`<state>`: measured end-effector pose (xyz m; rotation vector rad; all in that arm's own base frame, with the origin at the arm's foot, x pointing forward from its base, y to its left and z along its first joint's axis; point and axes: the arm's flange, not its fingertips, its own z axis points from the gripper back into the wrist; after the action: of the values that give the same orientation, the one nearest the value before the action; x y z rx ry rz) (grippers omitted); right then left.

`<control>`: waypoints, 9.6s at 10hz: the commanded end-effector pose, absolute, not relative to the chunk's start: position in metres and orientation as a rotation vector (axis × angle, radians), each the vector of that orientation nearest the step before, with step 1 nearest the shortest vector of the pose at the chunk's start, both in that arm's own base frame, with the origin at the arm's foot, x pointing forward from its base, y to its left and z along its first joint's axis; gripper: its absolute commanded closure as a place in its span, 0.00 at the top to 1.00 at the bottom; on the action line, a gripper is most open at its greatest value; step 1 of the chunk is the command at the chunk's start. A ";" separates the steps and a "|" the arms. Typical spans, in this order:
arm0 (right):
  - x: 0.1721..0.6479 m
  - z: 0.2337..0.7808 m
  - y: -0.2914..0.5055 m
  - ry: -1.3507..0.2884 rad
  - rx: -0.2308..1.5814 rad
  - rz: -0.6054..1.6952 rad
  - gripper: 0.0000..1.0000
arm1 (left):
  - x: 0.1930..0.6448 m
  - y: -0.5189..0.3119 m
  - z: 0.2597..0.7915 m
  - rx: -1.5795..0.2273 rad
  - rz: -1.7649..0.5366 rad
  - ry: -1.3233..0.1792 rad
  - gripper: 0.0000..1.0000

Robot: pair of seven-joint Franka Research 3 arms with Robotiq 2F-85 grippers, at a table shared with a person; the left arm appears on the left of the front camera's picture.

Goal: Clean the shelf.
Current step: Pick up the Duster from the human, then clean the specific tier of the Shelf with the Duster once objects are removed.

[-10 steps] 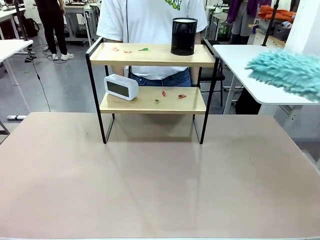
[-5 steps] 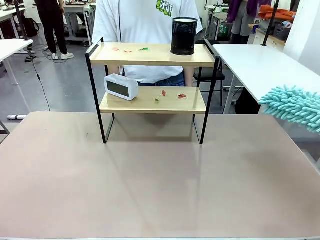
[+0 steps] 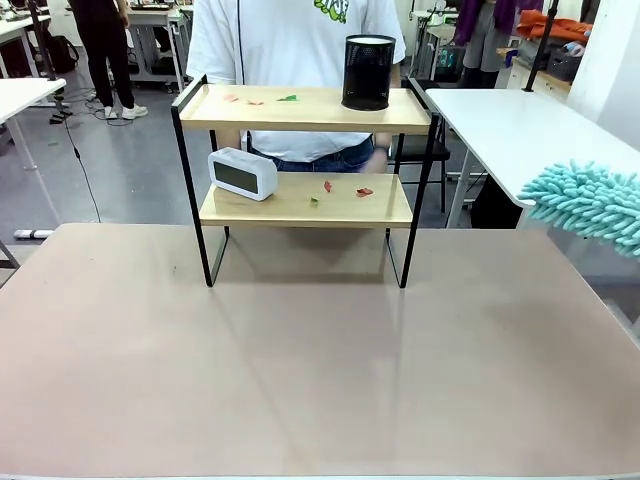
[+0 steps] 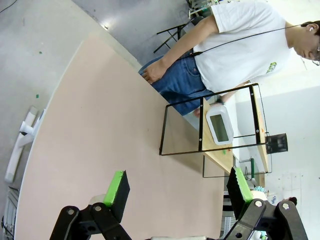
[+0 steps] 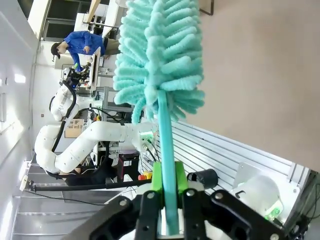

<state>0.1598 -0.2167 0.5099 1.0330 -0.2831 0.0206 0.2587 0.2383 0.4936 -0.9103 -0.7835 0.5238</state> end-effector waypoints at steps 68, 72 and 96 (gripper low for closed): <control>0.456 0.641 0.245 -0.176 0.610 0.819 0.00 | 0.260 0.239 0.493 -0.920 0.503 -0.805 1.00; 0.448 0.650 0.210 -0.025 0.689 0.975 0.00 | 0.260 0.239 0.493 -0.920 0.503 -0.805 1.00; 0.293 0.417 -0.207 -0.033 1.568 -0.085 0.00 | 0.260 0.239 0.493 -0.920 0.503 -0.805 1.00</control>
<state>0.2975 -0.2072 0.4136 1.5552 -0.0174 -0.1151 0.2592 0.2388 0.4948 -0.9055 -0.7827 0.5247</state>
